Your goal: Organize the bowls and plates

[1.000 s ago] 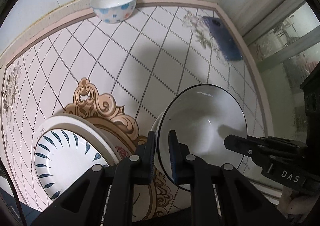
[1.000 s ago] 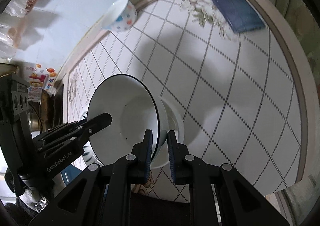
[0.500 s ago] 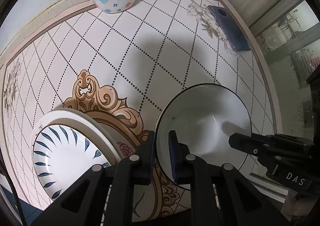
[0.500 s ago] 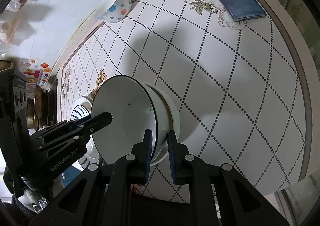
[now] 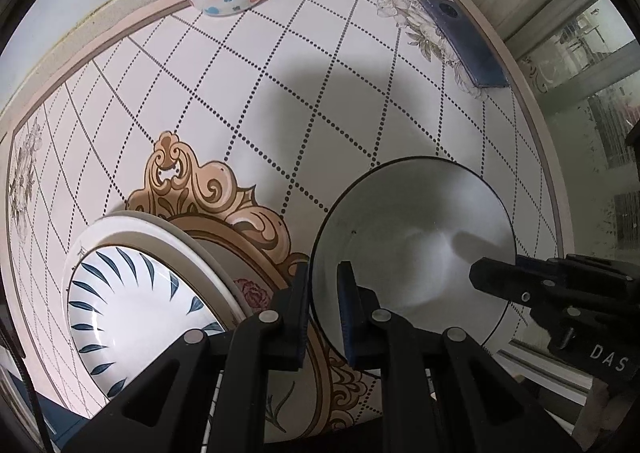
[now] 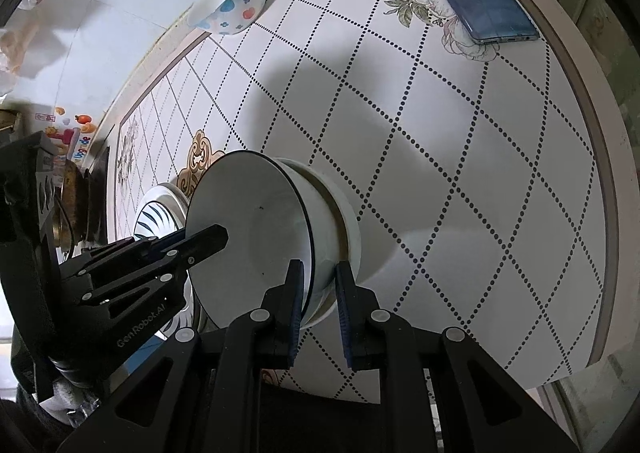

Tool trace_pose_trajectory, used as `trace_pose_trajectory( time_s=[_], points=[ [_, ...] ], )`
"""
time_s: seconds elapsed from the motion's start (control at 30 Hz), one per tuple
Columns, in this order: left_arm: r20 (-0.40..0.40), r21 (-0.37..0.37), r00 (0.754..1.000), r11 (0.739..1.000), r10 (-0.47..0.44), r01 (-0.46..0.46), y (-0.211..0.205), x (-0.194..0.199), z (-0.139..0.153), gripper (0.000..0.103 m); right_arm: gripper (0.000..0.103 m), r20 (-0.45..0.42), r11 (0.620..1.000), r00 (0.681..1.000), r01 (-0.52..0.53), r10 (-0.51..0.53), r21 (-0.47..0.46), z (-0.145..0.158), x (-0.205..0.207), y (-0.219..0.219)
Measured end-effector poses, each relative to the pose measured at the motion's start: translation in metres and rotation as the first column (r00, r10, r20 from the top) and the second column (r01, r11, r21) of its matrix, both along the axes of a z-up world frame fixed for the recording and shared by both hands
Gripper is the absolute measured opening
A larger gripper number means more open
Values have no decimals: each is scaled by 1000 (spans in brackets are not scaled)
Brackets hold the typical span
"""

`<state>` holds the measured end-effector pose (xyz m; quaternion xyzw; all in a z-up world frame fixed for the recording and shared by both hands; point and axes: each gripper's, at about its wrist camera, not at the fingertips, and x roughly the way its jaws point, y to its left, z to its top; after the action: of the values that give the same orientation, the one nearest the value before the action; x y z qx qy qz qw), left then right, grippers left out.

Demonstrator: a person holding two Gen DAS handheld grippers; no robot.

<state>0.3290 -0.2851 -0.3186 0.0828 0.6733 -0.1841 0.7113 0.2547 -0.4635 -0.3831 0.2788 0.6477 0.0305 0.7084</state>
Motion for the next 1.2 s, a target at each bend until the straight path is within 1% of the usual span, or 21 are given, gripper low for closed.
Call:
trace_pose_trajectory(
  time_s=[0.1,0.2,0.27,0.33,0.37,0.4,0.43,0.47,0.5,0.53,0.6,0.7,0.73,0.87,0.93,1.0,1.07,1.13,1.17,1.2],
  points=[
    [-7,0,1000,1000,-5,5,0,-1,1,11,21,-28,1000,1000,-12,12,-15,-1,4,-1],
    [-10,-3,1000,1000,-7,7,4,1,9,11,21,-43,1000,999,-10,11,18,0,7,-8],
    [-5,-25,1000,1000,14,-14,12,8,23,11,21,-52,1000,999,-5,6,23,7,11,-16],
    [12,-65,999,997,49,-49,21,26,41,13,21,-26,999,1000,12,-11,40,20,20,-27],
    [22,-80,998,995,67,-65,24,36,47,14,24,-3,998,1000,23,-23,54,30,29,-33],
    [33,-92,995,992,89,-86,27,49,53,20,33,22,998,999,29,-30,62,39,41,-38],
    [52,-106,991,987,125,-119,33,70,61,22,38,53,997,998,37,-40,69,46,54,-42],
    [66,-114,987,983,150,-142,36,85,64,22,49,82,996,995,46,-52,73,52,67,-45],
    [81,-117,980,979,179,-169,40,102,66,22,55,112,996,992,52,-60,73,56,81,-47],
    [94,-118,969,969,228,-217,47,125,66,22,55,147,996,987,53,-63,68,60,104,-49],
    [97,-127,953,953,288,-275,54,157,62,22,55,174,995,982,66,-78,75,59,136,-48],
    [71,-124,926,925,370,-360,64,210,45,22,55,195,992,976,76,-95,104,48,192,-45],
    [61,-118,921,919,384,-376,66,223,39,22,55,192,992,977,76,-95,103,41,213,-43],
    [26,-83,907,905,420,-416,65,263,13,22,55,169,990,981,79,-98,113,18,269,-36],
    [2,-75,909,906,417,-416,61,277,1,22,55,156,990,983,78,-96,113,8,288,-35],
    [-7,-56,914,913,405,-404,57,284,-8,22,55,138,992,986,79,-93,103,-4,306,-31],
    [-19,-41,919,918,394,-395,53,292,-18,22,55,124,992,988,75,-87,104,-13,315,-31],
    [-20,-44,921,920,390,-390,51,295,-23,21,55,112,993,990,71,-82,99,-22,324,-30],
    [-14,-44,922,921,387,-387,50,296,-24,21,54,108,992,991,70,-81,100,-26,329,-30],
    [-5,-40,923,922,385,-385,50,297,-25,21,49,106,992,991,72,-83,102,-30,332,-30]
  ],
)
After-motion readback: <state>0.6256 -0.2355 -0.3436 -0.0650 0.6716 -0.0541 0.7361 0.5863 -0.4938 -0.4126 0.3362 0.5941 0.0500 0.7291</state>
